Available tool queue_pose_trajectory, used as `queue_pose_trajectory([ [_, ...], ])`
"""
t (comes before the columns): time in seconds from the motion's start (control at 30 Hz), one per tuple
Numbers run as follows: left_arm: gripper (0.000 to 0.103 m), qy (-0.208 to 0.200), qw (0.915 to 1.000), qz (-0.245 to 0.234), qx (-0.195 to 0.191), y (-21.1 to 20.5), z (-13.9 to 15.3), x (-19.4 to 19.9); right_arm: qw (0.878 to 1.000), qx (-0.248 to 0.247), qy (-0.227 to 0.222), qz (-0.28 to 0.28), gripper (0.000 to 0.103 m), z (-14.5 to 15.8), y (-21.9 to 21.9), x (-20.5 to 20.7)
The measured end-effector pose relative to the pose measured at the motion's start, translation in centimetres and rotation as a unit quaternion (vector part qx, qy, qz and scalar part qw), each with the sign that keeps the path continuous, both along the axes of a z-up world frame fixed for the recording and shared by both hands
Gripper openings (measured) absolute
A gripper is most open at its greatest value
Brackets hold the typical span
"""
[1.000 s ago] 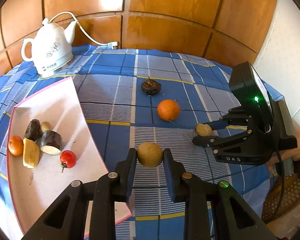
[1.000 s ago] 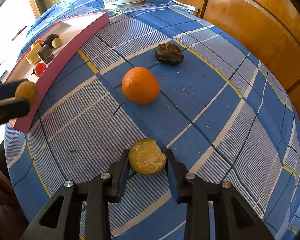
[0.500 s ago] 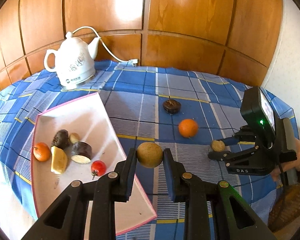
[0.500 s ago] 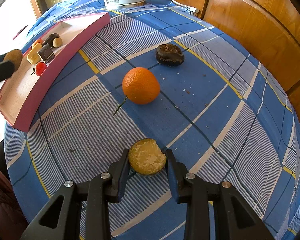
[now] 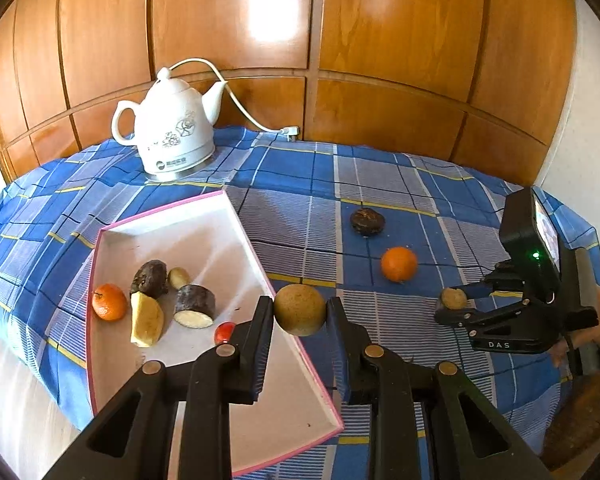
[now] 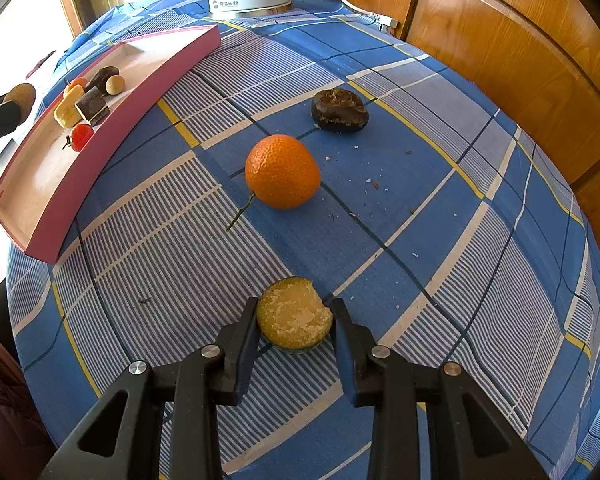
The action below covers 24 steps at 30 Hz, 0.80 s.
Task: Organize fruits
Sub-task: 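Carry the tan fruit into the pink tray and open the left tool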
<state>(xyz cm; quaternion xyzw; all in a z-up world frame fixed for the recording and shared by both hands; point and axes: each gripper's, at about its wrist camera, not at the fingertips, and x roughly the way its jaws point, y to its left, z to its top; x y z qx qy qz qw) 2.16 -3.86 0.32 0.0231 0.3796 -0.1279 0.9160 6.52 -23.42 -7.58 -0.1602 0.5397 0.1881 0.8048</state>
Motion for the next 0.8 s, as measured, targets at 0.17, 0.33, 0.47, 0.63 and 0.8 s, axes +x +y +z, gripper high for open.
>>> queue_pose_trajectory([
  [0.17, 0.027, 0.001, 0.9999, 0.012, 0.001, 0.9, -0.2, 0.1, 1.000, 0.000, 0.000, 0.000, 0.034, 0.0, 0.0, 0.0],
  [0.33, 0.027, 0.007, 0.9988, 0.048, 0.002, 3.4, -0.8, 0.5, 1.000, 0.000, 0.000, 0.000, 0.034, 0.0, 0.0, 0.0],
  [0.47, 0.027, 0.016, 0.9948, 0.100, 0.001, 7.1, -1.6, 1.1, 1.000, 0.000, -0.001, 0.000, 0.034, 0.0, -0.1, 0.1],
  [0.63, 0.027, 0.038, 0.9873, 0.154, -0.013, 11.6, -2.9, 2.1, 1.000, 0.000, -0.001, 0.000, 0.034, 0.0, -0.1, 0.0],
  [0.8, 0.027, 0.052, 0.9835, 0.173, -0.009, 13.3, -4.5, 3.3, 1.000, 0.000, -0.001, -0.001, 0.034, 0.1, -0.1, 0.0],
])
